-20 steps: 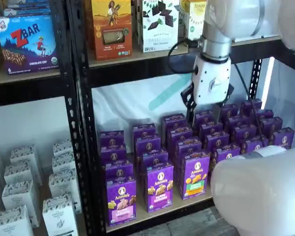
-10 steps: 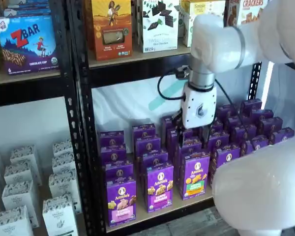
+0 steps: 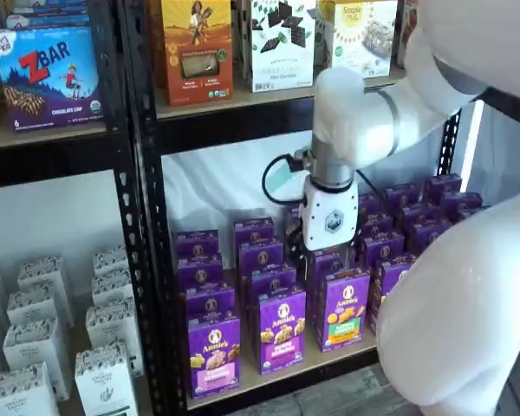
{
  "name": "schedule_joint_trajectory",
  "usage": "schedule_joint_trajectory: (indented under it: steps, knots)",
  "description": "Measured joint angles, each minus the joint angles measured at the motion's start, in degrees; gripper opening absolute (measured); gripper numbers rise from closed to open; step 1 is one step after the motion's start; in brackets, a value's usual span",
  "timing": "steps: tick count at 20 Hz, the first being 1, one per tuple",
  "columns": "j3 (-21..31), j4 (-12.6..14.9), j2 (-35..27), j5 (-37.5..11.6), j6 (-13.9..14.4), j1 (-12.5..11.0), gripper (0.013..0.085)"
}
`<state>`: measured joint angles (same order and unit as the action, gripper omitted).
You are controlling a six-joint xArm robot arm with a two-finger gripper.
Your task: Pick up the purple box with a pink patch in the middle, on the bottom shelf, the first box from the left
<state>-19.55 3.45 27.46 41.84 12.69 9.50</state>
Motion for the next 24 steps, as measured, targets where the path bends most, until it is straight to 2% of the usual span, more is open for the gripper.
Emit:
schedule_joint_trajectory:
  steps: [5, 12, 19, 24]
  knots:
    - [-2.04, 2.18, -8.93, -6.63, 2.55, 0.59, 0.0850]
    - [-6.00, 1.12, -19.11, -12.62, 3.21, 1.96, 0.0850]
    - [-10.43, 4.57, -26.94, -15.61, 7.39, 2.97, 0.0850]
    - [-12.96, 2.38, -31.55, -17.07, 6.03, 3.55, 0.0850]
